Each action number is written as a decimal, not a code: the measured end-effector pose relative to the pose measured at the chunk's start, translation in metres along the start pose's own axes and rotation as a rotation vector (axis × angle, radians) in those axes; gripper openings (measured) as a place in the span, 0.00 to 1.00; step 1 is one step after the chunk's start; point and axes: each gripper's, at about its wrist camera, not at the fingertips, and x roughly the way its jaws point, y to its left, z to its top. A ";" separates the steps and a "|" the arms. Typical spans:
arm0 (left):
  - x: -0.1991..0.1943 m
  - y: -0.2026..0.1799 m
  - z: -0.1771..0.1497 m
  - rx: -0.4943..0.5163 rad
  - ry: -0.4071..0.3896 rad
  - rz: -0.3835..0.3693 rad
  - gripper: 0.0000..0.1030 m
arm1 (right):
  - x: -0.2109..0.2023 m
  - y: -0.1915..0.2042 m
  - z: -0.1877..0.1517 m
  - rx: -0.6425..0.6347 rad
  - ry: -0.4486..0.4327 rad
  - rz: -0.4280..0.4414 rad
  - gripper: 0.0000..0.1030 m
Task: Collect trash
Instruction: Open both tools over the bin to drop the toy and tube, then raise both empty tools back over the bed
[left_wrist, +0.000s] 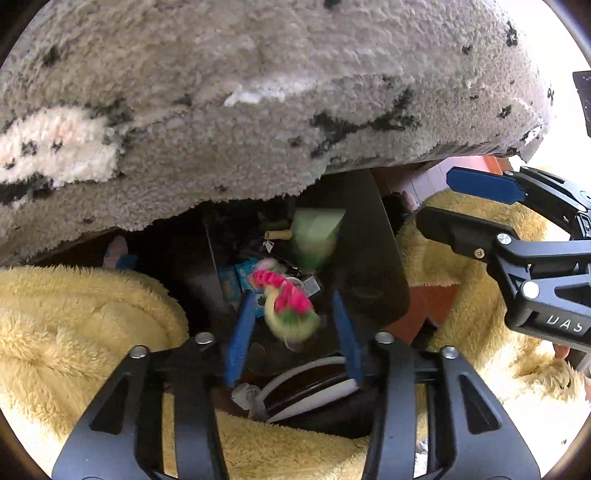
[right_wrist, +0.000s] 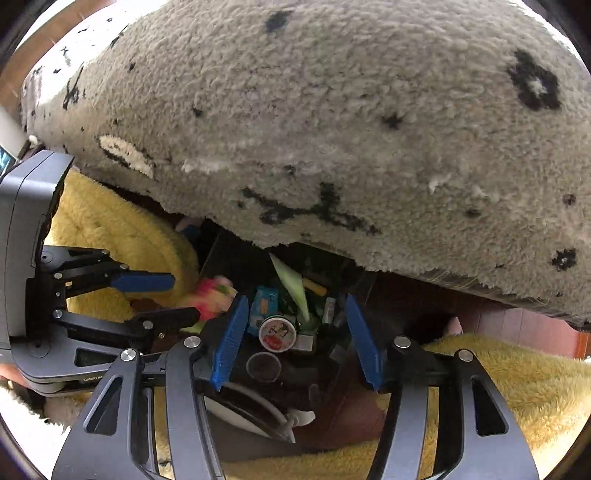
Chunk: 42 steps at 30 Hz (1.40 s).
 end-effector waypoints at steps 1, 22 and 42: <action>-0.002 0.001 0.000 -0.003 -0.004 0.002 0.47 | -0.001 -0.001 0.000 0.004 -0.004 -0.002 0.55; -0.113 -0.014 0.028 0.035 -0.313 0.124 0.92 | -0.100 -0.020 0.026 0.049 -0.275 -0.159 0.97; -0.328 -0.046 0.063 0.030 -0.922 0.326 0.92 | -0.286 -0.026 0.060 0.102 -0.791 -0.395 0.97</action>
